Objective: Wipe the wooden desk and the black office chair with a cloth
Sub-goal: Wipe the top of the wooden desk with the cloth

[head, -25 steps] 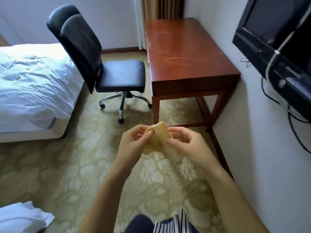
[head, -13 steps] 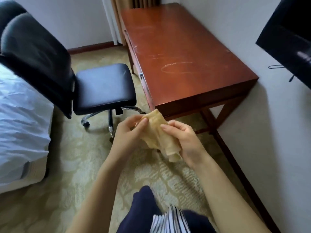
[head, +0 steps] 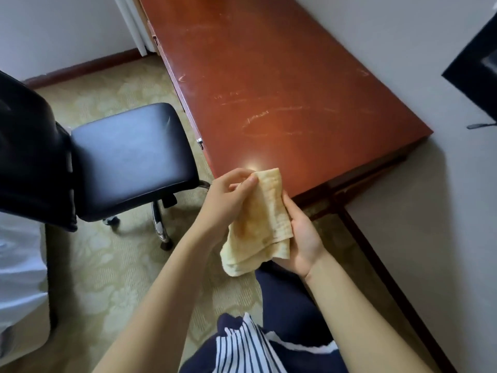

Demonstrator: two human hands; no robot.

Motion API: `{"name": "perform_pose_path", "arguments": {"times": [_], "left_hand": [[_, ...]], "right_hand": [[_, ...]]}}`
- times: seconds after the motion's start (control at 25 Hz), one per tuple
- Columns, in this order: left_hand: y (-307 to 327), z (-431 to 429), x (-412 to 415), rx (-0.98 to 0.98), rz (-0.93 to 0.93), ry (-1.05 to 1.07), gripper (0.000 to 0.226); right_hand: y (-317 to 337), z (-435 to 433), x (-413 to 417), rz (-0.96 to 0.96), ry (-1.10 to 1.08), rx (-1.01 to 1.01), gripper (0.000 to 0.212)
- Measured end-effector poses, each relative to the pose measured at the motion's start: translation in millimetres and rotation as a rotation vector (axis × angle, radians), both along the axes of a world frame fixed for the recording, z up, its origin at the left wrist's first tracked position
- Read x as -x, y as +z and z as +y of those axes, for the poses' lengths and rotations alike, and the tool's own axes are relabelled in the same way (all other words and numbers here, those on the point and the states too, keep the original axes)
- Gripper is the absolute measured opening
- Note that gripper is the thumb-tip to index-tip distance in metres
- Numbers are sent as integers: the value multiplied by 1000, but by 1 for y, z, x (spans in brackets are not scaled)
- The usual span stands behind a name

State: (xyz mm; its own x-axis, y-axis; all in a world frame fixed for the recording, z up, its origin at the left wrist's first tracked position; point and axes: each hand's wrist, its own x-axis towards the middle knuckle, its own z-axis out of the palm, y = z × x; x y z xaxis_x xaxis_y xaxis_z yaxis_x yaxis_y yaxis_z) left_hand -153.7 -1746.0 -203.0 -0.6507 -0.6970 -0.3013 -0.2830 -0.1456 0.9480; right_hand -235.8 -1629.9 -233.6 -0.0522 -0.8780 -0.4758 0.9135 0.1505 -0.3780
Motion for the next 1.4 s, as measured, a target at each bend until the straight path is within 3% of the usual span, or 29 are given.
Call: {"name": "perform_pose_path", "arguments": {"times": [0.32, 0.44, 0.52, 0.6, 0.72, 0.84, 0.92, 1.0, 1.16, 1.4], "left_hand": [[-10, -62, 105, -63, 2, 63, 22], [-17, -76, 120, -64, -49, 112, 28], [-25, -86, 120, -41, -88, 177, 28], [-36, -99, 114, -14, -143, 196, 27], [-57, -114, 99, 54, -318, 198, 36], [-78, -122, 86, 64, -456, 224, 51], [-91, -123, 76, 47, -413, 222, 40], [-103, -123, 70, 8, -445, 177, 35], [-118, -122, 64, -64, -490, 153, 48], [-124, -118, 59, -36, -540, 170, 53]], "right_hand": [[-11, -79, 129, -16, 73, -45, 51], [-20, -94, 152, -61, -64, -131, 49], [-26, -96, 169, 36, -226, -224, 45], [-32, -97, 187, 250, -399, -323, 33], [-40, -103, 206, 903, -534, -570, 17], [-70, -119, 209, 1584, -386, -869, 19], [-91, -128, 199, 1796, -196, -979, 24], [-103, -138, 183, 1876, -110, -947, 26], [-110, -152, 130, 1971, -3, -724, 25], [-110, -136, 76, 2134, 197, -10, 23]]}}
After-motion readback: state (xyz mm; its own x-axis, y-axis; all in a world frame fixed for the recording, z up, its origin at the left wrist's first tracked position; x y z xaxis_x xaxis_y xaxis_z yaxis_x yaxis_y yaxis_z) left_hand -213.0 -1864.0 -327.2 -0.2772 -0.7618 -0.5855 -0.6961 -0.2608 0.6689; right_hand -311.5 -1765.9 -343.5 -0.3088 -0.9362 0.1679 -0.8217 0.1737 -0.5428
